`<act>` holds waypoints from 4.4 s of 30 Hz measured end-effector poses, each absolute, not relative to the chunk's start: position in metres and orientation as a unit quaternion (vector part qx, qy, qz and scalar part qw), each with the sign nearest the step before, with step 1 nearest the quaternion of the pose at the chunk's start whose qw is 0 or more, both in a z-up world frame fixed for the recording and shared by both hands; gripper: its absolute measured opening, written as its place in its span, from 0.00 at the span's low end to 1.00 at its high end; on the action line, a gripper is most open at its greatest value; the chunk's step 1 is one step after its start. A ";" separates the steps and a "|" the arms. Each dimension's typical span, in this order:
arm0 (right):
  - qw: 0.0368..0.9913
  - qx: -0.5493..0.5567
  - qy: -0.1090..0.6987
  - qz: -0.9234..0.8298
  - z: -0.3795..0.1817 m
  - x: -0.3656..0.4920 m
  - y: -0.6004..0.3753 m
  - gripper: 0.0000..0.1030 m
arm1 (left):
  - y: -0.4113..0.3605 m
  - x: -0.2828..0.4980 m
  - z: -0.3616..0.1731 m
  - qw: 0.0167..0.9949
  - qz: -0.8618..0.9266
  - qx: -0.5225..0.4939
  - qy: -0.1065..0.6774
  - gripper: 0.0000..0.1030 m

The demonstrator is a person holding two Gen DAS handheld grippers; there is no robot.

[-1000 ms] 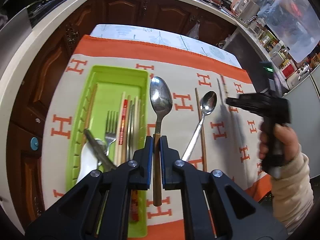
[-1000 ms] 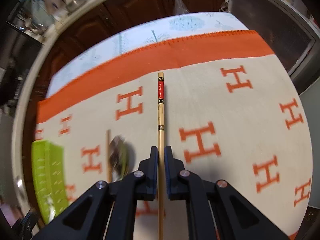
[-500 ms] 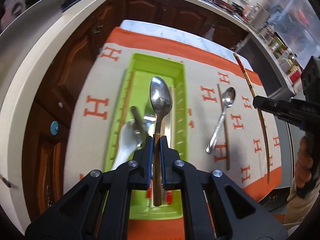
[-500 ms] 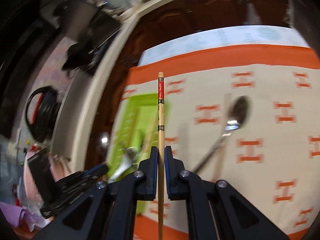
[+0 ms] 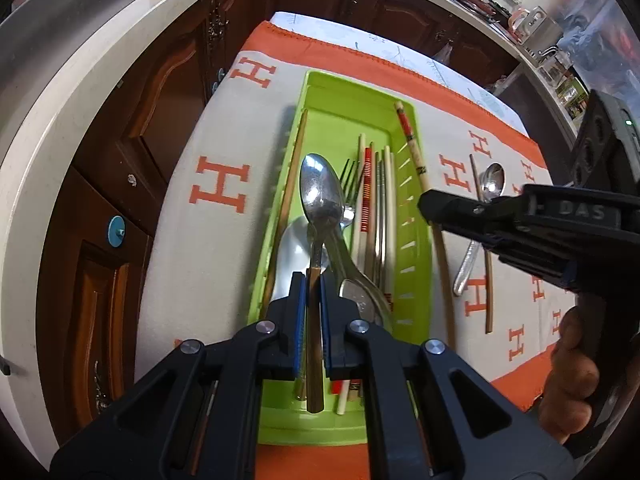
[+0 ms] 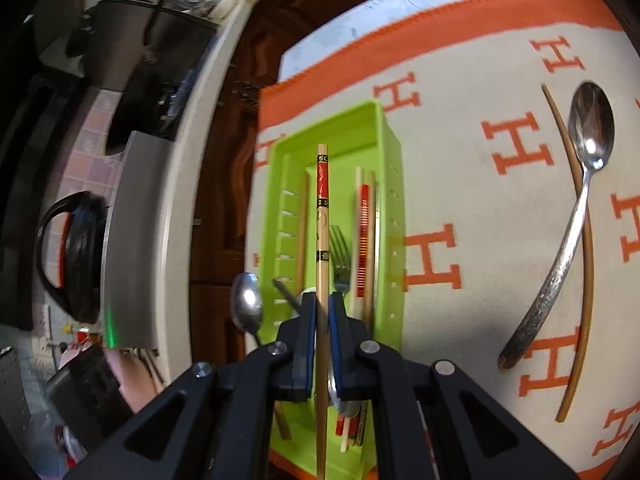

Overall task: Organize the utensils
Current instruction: 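Lower both chopsticks into the green tray and open both tools, then grasp the patterned-handle metal spoon with the left tool, then carry the spoon toward the tray while the right tool grasps the last wooden chopstick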

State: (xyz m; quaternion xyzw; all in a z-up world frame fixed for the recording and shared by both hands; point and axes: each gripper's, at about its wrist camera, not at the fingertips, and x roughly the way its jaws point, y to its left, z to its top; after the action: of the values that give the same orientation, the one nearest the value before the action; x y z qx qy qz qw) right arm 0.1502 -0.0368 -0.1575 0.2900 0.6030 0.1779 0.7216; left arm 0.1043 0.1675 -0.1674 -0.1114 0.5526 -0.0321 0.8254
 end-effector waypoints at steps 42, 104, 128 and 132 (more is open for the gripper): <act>0.820 0.218 0.516 0.117 -0.106 0.095 -0.161 0.09 | 0.093 0.083 -0.093 0.876 -0.052 -0.086 0.472 0.45; 0.777 0.306 0.545 0.069 -0.193 0.107 -0.256 0.09 | -0.109 0.178 -0.207 0.788 -0.163 0.238 0.544 0.07; 0.766 0.287 0.565 0.107 -0.199 0.108 -0.237 0.09 | -0.073 0.174 -0.208 0.758 -0.225 0.036 0.612 0.07; 0.765 0.278 0.569 0.115 -0.198 0.109 -0.227 0.09 | -0.062 0.167 -0.200 0.773 -0.210 0.040 0.598 0.07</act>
State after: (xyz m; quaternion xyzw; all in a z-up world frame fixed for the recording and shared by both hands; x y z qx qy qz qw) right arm 0.1087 -0.2275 -0.1982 0.2778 0.5689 0.1155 0.7654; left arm 0.1667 -0.0617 -0.1997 0.0405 0.5978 -0.2099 0.7726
